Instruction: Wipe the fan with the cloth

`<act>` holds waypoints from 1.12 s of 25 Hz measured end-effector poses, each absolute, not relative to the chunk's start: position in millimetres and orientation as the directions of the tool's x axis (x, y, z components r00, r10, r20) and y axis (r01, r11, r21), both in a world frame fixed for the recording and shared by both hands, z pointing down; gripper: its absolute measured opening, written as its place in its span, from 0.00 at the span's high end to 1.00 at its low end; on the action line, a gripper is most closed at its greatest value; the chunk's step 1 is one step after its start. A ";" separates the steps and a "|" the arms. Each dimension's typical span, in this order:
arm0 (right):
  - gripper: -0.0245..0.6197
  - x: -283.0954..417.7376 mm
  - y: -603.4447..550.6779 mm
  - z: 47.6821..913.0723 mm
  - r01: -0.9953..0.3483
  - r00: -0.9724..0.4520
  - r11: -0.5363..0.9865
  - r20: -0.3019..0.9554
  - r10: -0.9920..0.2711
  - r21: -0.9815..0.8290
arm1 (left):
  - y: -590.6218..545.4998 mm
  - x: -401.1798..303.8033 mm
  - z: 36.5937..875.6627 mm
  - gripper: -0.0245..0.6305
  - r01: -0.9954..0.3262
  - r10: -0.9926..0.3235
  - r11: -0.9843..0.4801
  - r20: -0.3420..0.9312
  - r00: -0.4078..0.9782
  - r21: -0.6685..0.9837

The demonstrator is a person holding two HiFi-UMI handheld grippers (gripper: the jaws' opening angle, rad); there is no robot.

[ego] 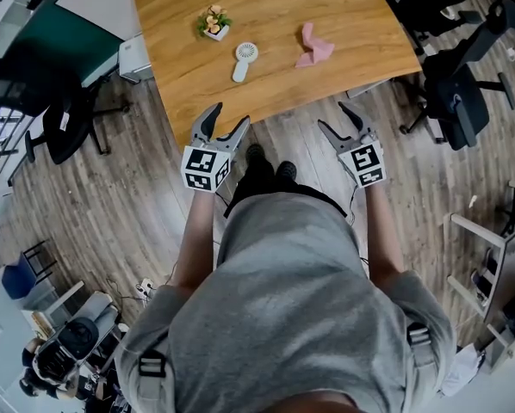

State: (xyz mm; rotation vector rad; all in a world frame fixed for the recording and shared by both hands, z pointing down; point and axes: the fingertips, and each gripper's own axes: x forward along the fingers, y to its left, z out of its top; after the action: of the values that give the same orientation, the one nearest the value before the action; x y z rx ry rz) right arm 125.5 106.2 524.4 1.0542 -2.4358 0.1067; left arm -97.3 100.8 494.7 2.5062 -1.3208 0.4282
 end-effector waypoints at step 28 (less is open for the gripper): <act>0.55 110.8 -58.8 535.2 -0.752 -0.505 0.644 0.504 -0.701 0.141 | -61.0 -83.6 554.2 0.49 -0.743 -0.606 -0.646 0.474 0.639 0.175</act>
State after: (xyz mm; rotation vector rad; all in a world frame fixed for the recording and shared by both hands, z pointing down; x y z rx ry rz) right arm 110.8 -58.8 535.2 1.1315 -2.3368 0.1304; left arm -83.6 -61.0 554.2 2.5064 -1.0741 0.5367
